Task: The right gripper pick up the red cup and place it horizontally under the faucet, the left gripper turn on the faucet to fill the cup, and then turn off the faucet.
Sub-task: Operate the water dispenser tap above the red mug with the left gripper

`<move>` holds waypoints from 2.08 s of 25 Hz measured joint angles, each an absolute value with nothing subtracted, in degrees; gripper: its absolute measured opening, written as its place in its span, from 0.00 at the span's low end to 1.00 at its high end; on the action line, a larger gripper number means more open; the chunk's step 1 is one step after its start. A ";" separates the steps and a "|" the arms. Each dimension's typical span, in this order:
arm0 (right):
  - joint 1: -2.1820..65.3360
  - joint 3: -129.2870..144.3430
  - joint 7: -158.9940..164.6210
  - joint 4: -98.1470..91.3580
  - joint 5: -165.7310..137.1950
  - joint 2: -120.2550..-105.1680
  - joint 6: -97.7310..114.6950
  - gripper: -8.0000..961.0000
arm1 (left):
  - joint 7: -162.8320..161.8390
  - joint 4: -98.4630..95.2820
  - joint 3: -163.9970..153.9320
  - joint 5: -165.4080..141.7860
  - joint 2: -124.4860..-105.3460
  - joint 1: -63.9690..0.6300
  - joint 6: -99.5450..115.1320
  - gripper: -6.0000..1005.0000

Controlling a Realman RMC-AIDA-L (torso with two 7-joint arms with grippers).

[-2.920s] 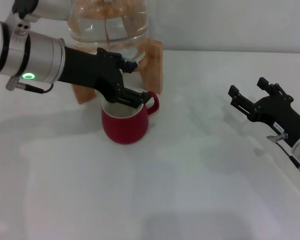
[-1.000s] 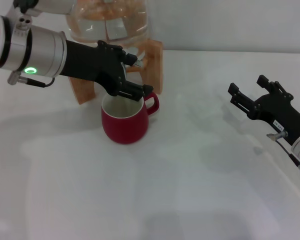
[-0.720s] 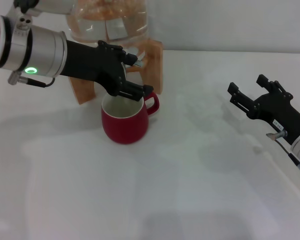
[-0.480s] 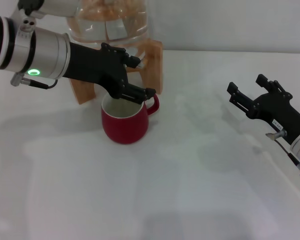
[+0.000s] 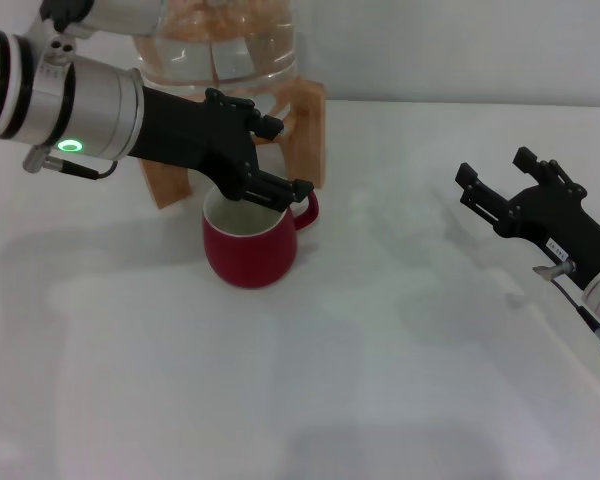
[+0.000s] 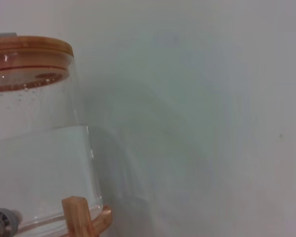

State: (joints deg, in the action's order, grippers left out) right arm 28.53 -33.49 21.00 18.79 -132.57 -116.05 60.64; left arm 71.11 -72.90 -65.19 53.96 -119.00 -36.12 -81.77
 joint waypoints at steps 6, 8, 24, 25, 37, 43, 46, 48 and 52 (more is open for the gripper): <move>28.39 -33.49 21.01 18.78 -132.54 -116.02 60.98 0.91 | 71.51 -72.35 -65.22 53.94 -119.02 -36.64 -81.30 0.87; 28.39 -33.49 21.02 18.80 -132.54 -116.01 61.01 0.91 | 71.77 -72.13 -65.22 53.94 -119.06 -36.72 -81.17 0.87; 28.70 -33.48 21.09 18.72 -132.54 -116.11 61.09 0.91 | 71.87 -71.54 -67.28 53.93 -119.18 -36.91 -78.56 0.87; 28.76 -33.49 21.09 18.72 -132.54 -116.11 61.09 0.91 | 71.84 -71.44 -67.42 53.84 -119.20 -36.93 -78.37 0.87; 28.73 -33.49 21.10 18.72 -132.54 -116.10 61.08 0.91 | 71.66 -71.24 -67.94 53.51 -119.27 -37.13 -77.44 0.87; 28.69 -33.49 21.10 18.72 -132.54 -116.10 61.08 0.91 | 71.63 -71.39 -67.94 53.45 -119.27 -37.09 -77.29 0.87; 28.61 -33.49 21.10 18.72 -132.54 -116.10 61.08 0.91 | 71.63 -71.41 -67.94 53.42 -119.27 -37.08 -76.82 0.87; 28.58 -33.49 21.09 18.72 -132.54 -116.10 61.08 0.91 | 71.62 -71.43 -67.94 53.39 -119.27 -37.09 -76.61 0.87; 28.56 -33.49 21.10 18.66 -132.54 -116.10 61.08 0.91 | 71.62 -71.46 -67.94 53.33 -119.27 -37.09 -76.17 0.87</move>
State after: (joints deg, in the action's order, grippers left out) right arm 28.56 -33.49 21.10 18.66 -132.54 -116.10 61.08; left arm 71.63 -71.46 -67.94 53.33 -119.27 -37.09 -76.17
